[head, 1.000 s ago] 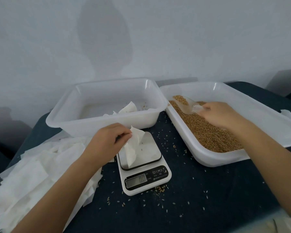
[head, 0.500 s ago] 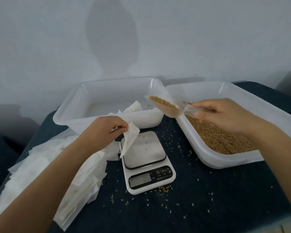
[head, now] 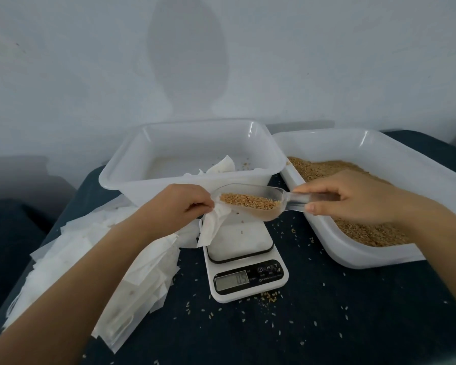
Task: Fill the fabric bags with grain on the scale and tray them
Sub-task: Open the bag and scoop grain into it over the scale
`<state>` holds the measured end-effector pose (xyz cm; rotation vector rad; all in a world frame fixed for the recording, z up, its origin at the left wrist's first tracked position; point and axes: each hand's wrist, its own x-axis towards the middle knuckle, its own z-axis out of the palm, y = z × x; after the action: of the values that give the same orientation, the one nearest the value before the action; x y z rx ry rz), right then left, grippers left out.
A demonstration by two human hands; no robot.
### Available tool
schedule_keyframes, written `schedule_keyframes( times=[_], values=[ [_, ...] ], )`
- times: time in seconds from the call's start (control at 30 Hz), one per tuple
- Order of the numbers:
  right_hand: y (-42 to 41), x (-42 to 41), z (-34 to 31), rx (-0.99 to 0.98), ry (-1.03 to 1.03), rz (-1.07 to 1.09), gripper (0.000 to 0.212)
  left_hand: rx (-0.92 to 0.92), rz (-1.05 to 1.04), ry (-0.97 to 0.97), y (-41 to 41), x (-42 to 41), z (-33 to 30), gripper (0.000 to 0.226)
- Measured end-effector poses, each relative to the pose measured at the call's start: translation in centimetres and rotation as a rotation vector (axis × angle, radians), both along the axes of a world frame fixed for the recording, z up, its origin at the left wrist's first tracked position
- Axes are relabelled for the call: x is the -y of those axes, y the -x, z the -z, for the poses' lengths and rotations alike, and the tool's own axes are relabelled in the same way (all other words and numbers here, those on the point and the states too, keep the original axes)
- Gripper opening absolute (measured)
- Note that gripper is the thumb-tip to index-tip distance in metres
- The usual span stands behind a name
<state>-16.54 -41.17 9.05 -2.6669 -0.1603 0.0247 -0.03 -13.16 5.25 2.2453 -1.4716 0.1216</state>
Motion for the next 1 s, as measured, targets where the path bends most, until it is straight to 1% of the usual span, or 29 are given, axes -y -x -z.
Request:
schedule_keyframes(
  times=[0.1, 0.23, 0.27, 0.4, 0.6, 0.73, 1.0],
  values=[
    [-0.1, 0.1, -0.7, -0.013, 0.013, -0.011, 0.038, -0.005, 0.010, 0.008, -0.1, -0.1, 0.1, 0.010],
    [-0.5, 0.1, -1.7, -0.046, 0.032, -0.020, 0.042, 0.000, 0.019, 0.011, -0.1, -0.3, 0.2, 0.011],
    [-0.6, 0.2, -1.9, -0.054, 0.042, -0.021, 0.041, 0.000, 0.022, 0.012, -0.2, -0.4, 0.2, 0.011],
    [-0.8, 0.2, -2.5, -0.101, 0.061, -0.014, 0.027, 0.008, 0.029, 0.013, -0.1, -0.4, 0.2, 0.012],
    [-1.0, 0.0, -3.5, -0.154, 0.105, 0.035, 0.032, 0.019, 0.054, 0.022, 0.2, -0.2, 0.3, 0.012],
    [-1.1, -0.3, -4.0, -0.185, 0.154, 0.021, 0.027, 0.034, 0.081, 0.019, 0.5, 0.2, 0.2, 0.014],
    [-1.3, -0.8, -4.8, -0.224, 0.215, -0.005, 0.027, 0.069, 0.107, 0.034, 1.2, 1.0, 0.3, 0.014]
  ],
)
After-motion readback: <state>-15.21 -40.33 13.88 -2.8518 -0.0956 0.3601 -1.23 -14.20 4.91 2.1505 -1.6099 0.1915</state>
